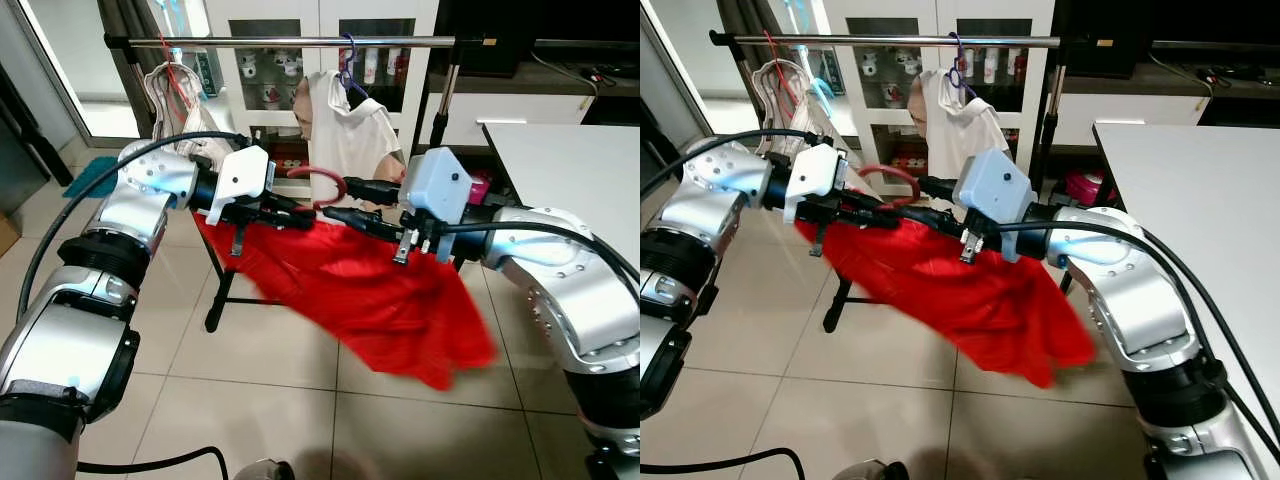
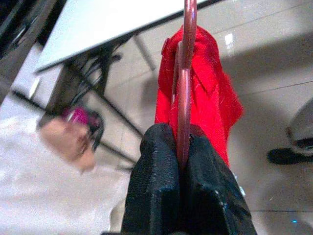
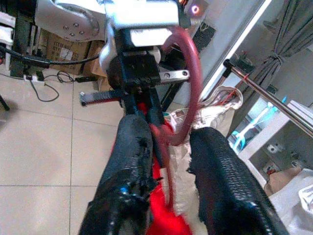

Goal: Hang hanger

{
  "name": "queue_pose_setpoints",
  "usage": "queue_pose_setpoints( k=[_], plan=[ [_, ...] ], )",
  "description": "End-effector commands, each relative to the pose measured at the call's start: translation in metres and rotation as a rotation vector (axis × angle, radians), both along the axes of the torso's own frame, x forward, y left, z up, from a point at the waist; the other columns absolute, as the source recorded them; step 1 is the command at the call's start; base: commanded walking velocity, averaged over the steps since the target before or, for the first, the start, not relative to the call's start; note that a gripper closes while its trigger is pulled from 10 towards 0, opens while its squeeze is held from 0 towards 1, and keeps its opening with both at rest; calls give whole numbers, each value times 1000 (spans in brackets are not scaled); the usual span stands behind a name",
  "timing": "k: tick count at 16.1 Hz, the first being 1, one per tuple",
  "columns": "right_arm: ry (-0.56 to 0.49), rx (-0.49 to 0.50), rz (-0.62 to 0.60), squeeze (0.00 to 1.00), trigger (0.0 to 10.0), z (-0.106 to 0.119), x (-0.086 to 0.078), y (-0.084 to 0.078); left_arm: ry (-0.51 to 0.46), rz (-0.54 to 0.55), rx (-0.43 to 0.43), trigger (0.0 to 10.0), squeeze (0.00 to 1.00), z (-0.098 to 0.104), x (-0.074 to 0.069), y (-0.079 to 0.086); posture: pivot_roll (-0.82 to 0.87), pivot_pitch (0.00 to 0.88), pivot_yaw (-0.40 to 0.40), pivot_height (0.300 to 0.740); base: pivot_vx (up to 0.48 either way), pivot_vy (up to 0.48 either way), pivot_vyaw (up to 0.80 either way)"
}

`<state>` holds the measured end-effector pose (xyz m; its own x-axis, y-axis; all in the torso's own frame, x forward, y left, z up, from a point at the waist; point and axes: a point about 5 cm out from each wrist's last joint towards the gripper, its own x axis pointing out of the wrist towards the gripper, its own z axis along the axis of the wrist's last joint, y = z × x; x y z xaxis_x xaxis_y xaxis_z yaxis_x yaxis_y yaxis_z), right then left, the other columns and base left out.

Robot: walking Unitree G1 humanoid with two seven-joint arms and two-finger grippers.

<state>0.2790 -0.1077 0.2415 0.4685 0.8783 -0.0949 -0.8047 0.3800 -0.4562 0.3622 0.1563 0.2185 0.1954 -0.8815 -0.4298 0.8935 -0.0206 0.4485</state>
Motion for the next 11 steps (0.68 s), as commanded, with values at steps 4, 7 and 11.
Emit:
queue_pose_setpoints(
  k=[4, 7, 11],
  plan=[
    [60, -27, -75, 1000, 10000, -7, -9, -20, -1, 225, -114, 0, 0, -2, 13, 3, -164, 0, 89, 740, 0, 0, 0],
    [132, -71, -245, 1000, 10000, -37, -3, -21, 46, 279, -248, 0, 0, -1, 15, 1, -171, 0, 94, 740, 0, 0, 0],
    [252, 102, -555, 1000, 10000, -64, 16, -26, 91, 284, -311, 0, 0, -1, 13, 6, -159, 0, 93, 740, 0, 0, 0]
  ],
)
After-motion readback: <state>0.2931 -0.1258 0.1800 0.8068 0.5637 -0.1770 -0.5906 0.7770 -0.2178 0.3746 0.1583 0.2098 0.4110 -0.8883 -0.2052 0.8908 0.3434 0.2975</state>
